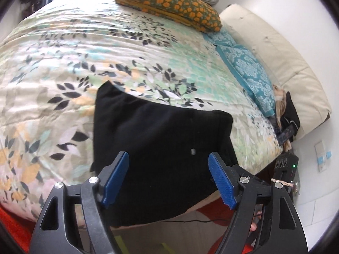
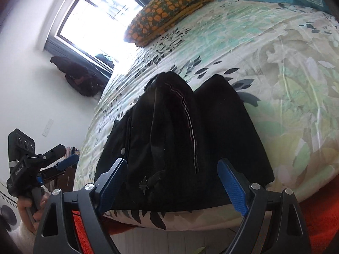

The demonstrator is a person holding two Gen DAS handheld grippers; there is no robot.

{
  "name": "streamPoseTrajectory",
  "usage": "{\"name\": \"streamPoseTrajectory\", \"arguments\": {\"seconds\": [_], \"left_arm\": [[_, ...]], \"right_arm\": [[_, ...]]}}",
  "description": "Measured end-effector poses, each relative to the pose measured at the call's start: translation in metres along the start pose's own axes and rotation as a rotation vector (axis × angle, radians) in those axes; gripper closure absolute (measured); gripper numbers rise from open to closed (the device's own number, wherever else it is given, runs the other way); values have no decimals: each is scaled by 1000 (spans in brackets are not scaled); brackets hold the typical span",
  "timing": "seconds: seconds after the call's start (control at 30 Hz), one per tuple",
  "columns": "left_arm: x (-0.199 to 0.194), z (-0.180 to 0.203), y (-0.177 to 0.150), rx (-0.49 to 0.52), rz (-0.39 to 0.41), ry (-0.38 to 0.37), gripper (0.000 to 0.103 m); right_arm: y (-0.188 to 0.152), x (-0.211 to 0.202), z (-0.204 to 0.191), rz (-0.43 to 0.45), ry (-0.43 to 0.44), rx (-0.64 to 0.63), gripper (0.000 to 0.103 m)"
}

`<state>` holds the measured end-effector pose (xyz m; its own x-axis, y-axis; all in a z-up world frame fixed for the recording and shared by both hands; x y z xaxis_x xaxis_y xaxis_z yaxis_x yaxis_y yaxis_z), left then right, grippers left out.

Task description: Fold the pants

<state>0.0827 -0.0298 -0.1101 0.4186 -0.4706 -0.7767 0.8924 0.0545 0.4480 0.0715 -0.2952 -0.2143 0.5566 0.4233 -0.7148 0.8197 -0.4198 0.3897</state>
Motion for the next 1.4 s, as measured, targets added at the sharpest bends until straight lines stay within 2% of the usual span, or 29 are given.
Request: {"name": "streamPoseTrajectory", "arguments": {"seconds": [0.1, 0.17, 0.23, 0.27, 0.3, 0.4, 0.5, 0.57, 0.63, 0.7, 0.73, 0.77, 0.83, 0.87, 0.93, 0.97, 1.03, 1.07, 1.13, 1.17, 1.2, 1.23, 1.27, 1.3, 1.33, 1.4], "left_arm": [[-3, -29, -17, -57, -3, 16, 24], [2, -43, -28, -95, -16, 22, 24], [5, -54, -36, -131, -29, 28, 24], [7, -56, -38, -141, -30, 30, 24], [7, -59, -40, -146, -28, 30, 24], [-1, -61, -39, -139, -3, 24, 24], [-9, -55, -34, -113, 31, 23, 24], [-12, -50, -33, -92, 47, 22, 24], [-11, -44, -34, -63, 51, 27, 24], [-3, -37, -38, -26, 39, 52, 23], [2, -33, -40, 0, 34, 71, 23], [6, -27, -42, 33, 33, 93, 23], [13, -13, -47, 114, 32, 130, 23], [15, -7, -49, 152, 32, 141, 23], [19, 7, -52, 220, 36, 153, 23], [20, 13, -54, 249, 40, 157, 23], [27, 25, -55, 298, 44, 161, 22], [33, 31, -56, 323, 39, 159, 19], [50, 41, -60, 373, 27, 175, 18], [62, 44, -62, 394, 12, 192, 17], [76, 46, -64, 410, -20, 203, 16], [90, 48, -67, 426, -56, 224, 11], [101, 51, -70, 448, -73, 250, 10], [103, 54, -73, 471, -61, 273, 10], [100, 58, -73, 483, -50, 282, 10], [84, 59, -64, 448, -67, 224, 10]], "right_arm": [[-3, 16, -1, -46, -69, -4, 16], [-3, 21, 1, -59, -69, 9, 16], [-1, 28, -3, -88, -53, -14, 45], [-1, 29, -8, -89, -108, -55, 70], [-1, 26, -15, -67, -138, -96, 76], [1, 0, -44, 36, -156, -190, 79], [6, -35, -64, 163, -102, -200, 80], [10, -51, -61, 225, -122, -183, 80], [11, -51, -32, 223, -177, -94, 80], [5, -31, 14, 113, -210, 55, 80], [-1, -20, 34, 61, -219, 134, 78], [-4, -16, 48, 42, -188, 207, 75], [-3, -24, 55, 64, -158, 244, 64], [-1, -31, 54, 86, -178, 239, 53], [0, -56, 55, 183, -256, 257, 51], [3, -70, 55, 241, -260, 265, 50], [19, -85, 39, 282, -209, 194, 50], [27, -86, 25, 273, -151, 133, 50], [38, -72, -4, 211, -4, 33, 50], [41, -56, -15, 142, 56, -5, 50], [40, -36, -20, 56, 78, -34, 55], [37, -15, -17, -9, 20, -58, 55], [31, 4, -6, -56, -107, -71, 72], [26, 20, 9, -92, -179, -65, 95], [22, 25, 22, -82, -216, -53, 100], [26, 14, 28, -37, -174, 1, 100]]}}
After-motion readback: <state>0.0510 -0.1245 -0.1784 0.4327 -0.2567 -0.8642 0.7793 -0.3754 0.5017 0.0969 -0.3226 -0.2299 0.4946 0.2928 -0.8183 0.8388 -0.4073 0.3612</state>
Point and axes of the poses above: each gripper's, at about its wrist camera, not at the fingertips, and x roughly the way its jaws point, z to its right, y to its top, the point moved 2 cm from there along x, roughly the way its jaws point, and after that the axes turned 2 degrees about -z, right-handed, at the moved point
